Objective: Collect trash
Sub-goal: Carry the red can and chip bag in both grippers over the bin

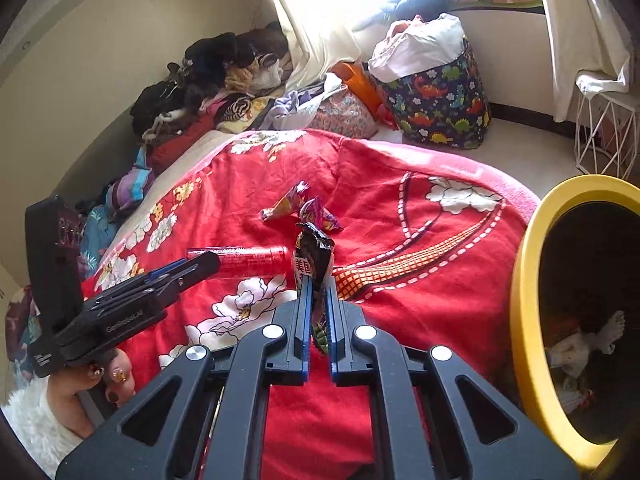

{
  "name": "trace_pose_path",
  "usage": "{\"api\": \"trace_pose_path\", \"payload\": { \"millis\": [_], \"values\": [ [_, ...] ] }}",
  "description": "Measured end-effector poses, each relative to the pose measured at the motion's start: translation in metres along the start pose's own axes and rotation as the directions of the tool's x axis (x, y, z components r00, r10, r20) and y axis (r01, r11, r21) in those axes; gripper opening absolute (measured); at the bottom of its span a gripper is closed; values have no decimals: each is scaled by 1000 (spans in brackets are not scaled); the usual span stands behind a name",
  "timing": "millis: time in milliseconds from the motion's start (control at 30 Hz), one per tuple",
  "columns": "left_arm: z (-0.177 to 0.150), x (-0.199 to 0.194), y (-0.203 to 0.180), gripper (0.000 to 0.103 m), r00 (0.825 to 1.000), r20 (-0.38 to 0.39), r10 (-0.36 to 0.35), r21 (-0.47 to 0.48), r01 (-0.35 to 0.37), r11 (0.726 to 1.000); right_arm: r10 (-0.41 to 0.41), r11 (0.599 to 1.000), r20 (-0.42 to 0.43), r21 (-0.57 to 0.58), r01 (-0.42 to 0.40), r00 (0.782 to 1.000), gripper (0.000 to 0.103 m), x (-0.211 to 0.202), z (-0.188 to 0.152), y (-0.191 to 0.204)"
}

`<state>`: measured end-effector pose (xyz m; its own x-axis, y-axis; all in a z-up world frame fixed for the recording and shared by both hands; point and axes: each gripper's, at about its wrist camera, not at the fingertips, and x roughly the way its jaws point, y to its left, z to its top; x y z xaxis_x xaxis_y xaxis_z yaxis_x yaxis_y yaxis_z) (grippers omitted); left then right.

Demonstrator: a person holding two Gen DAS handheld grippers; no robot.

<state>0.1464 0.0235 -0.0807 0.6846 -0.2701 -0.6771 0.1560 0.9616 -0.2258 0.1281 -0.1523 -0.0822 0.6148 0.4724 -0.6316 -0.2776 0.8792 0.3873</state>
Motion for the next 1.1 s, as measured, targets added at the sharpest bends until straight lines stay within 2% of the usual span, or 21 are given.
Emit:
{"api": "trace_pose_path", "payload": {
  "millis": [533, 1100],
  "values": [
    [16, -12, -59, 31, 996, 38, -77, 102, 73, 992, -57, 997, 89, 65, 51, 994, 7, -42, 4, -34],
    [20, -4, -121, 31, 989, 20, -149, 205, 142, 968, -158, 975, 161, 183, 128, 974, 7, -83, 0, -92]
  ]
}}
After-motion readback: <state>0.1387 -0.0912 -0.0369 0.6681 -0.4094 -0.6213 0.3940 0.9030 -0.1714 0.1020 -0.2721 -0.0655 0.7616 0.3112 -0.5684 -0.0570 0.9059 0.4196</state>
